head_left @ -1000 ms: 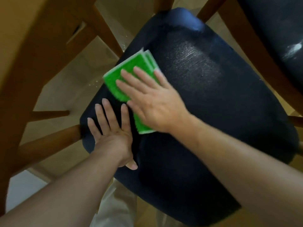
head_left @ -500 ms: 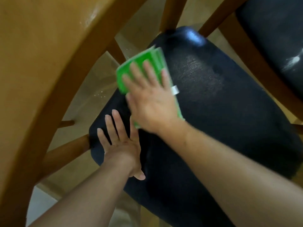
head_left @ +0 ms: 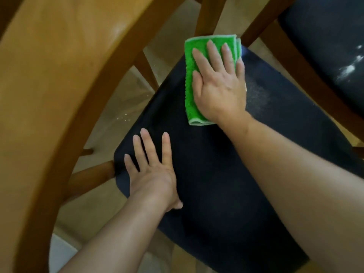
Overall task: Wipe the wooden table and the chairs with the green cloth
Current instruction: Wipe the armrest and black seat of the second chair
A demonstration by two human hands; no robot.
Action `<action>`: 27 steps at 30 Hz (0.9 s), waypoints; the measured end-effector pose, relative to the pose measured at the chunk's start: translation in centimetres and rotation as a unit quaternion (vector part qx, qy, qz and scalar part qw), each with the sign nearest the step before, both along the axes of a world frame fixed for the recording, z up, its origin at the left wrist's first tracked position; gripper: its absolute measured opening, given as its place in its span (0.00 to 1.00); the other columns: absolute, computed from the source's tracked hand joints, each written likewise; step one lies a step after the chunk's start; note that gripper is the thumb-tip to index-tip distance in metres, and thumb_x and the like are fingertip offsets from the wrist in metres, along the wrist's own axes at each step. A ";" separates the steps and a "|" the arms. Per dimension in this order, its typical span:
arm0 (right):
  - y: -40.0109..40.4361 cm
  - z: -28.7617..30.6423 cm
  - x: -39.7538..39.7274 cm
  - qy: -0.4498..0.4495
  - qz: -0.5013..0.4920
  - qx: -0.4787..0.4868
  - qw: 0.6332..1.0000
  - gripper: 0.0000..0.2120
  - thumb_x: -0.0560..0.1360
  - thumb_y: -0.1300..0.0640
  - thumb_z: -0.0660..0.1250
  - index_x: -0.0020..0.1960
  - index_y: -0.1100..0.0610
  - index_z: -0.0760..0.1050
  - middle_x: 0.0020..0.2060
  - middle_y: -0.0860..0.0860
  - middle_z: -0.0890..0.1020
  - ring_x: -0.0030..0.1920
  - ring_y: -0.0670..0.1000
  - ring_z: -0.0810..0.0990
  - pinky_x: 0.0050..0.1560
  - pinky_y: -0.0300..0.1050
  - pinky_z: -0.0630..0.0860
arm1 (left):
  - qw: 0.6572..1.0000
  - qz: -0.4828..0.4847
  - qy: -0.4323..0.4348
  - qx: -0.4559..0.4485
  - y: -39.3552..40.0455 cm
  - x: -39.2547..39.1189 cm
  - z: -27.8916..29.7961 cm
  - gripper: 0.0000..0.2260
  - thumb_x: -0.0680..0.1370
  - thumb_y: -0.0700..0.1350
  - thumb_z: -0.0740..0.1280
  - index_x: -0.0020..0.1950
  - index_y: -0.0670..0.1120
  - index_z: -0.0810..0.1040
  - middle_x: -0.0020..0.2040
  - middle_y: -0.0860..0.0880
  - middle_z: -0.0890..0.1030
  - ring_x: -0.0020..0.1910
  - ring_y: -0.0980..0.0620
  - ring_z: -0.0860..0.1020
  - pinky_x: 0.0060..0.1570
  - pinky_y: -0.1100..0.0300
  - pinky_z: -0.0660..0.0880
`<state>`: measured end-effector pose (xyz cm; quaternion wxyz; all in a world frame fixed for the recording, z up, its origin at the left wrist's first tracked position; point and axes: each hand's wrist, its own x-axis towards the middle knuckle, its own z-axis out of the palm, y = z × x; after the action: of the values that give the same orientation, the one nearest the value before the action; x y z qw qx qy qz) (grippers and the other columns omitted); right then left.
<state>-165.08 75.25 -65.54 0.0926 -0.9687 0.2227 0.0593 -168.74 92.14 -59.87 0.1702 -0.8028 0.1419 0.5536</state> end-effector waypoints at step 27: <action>-2.3 0.5 -9.4 0.035 -0.045 -0.003 0.998 0.27 0.81 0.43 0.46 0.79 0.47 0.52 0.79 0.53 0.54 0.78 0.58 0.51 0.75 0.60 0.51 | 0.985 0.112 -0.124 -0.042 3.8 1.5 1.0 0.34 0.83 0.46 0.58 0.78 0.42 0.37 0.79 0.42 0.44 0.74 0.38 0.61 0.67 0.46 0.65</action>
<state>-174.43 72.91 -65.09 0.0841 -0.9552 0.2697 0.0879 -167.21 95.97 -58.82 0.0897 -0.8825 0.0524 0.4587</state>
